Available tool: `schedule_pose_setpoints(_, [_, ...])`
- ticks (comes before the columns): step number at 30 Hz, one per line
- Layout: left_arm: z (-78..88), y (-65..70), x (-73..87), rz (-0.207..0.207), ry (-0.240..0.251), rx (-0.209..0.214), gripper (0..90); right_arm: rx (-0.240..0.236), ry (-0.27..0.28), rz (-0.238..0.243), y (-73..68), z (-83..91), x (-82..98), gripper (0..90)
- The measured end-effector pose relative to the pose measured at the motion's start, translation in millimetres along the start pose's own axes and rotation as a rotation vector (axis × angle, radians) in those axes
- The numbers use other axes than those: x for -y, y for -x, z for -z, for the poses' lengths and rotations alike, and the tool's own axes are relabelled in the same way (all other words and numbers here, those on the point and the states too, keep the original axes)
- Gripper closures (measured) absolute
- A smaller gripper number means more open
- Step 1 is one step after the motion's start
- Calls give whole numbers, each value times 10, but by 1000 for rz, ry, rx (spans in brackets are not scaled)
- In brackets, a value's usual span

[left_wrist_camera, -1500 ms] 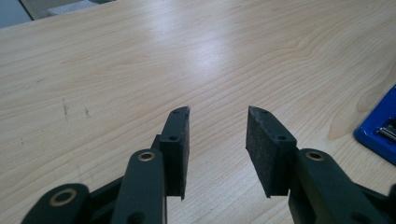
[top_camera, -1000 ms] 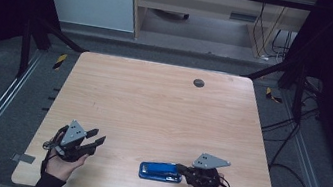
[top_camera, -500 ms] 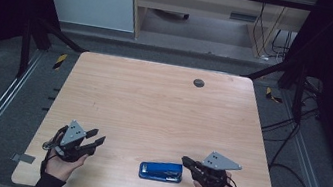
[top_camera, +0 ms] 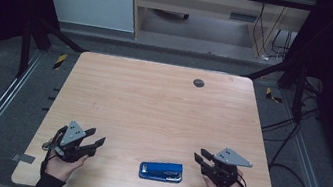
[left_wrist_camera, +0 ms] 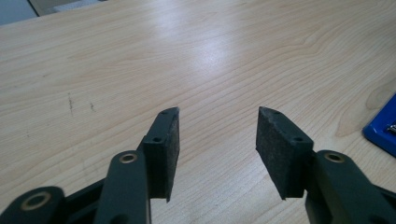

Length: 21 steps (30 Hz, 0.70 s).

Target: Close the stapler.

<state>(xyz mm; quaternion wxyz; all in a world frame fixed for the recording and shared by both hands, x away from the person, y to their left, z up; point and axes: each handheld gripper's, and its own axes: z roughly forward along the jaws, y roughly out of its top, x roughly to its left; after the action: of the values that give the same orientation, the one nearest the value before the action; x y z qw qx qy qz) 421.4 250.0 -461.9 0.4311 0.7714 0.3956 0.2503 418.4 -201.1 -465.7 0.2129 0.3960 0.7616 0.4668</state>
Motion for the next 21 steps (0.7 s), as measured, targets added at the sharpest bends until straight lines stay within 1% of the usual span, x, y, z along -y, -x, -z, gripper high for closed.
schedule_pose_setpoints(3, [-23,-12,18,3,-15,-2,423,45,-18,-7,97,6,18,575])
schedule_pose_setpoints(4, [-28,-16,23,4,-20,-3,408,67,-25,-8,138,5,26,550])
schedule_pose_setpoints(5, [-34,-23,31,7,-24,-6,397,73,-31,-15,163,9,33,535])
schedule_pose_setpoints(6, [-39,-27,37,12,-25,-8,386,86,-35,-27,202,12,40,516])
schedule_pose_setpoints(10, [-61,-63,62,32,-47,-13,337,133,-50,-50,332,31,62,433])
schedule_pose_setpoints(11, [-66,-81,74,29,-57,-12,320,146,-51,-45,371,38,72,414])
schedule_pose_setpoints(13, [-79,-108,95,34,-66,-22,292,169,-69,-60,452,48,93,363])
schedule_pose_setpoints(14, [-84,-123,105,37,-69,-29,286,172,-78,-75,487,50,105,343])
schedule_pose_setpoints(16, [-87,-160,124,42,-80,-31,265,180,-89,-89,568,47,139,310])
schedule_pose_setpoints(18, [-91,-190,139,53,-82,-39,262,179,-99,-112,632,45,168,281])
schedule_pose_setpoints(21, [-84,-246,160,60,-90,-52,251,187,-103,-120,713,38,200,233])
